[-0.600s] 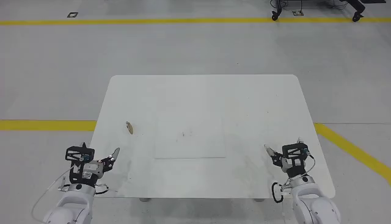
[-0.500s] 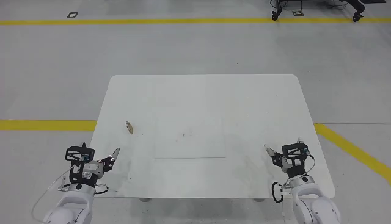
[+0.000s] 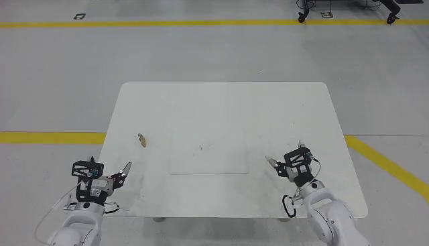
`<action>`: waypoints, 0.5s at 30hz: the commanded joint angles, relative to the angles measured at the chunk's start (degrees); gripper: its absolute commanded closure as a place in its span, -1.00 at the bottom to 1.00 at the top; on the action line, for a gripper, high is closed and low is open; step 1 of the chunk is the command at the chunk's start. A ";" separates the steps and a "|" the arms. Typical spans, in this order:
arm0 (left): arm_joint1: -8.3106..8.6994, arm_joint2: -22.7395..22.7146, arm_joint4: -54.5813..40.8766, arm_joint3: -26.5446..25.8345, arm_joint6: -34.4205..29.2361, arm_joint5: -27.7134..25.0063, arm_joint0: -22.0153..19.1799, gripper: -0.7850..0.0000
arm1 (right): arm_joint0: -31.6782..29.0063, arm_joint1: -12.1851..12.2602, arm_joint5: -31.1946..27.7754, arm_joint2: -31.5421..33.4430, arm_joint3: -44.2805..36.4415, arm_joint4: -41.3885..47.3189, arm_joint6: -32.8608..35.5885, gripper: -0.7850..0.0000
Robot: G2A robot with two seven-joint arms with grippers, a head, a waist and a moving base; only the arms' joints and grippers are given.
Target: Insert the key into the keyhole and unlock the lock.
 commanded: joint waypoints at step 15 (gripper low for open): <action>0.00 0.00 0.00 0.00 0.00 0.00 0.00 -1.00 | 10.96 -1.01 -6.88 -8.31 6.85 2.75 7.70 -1.00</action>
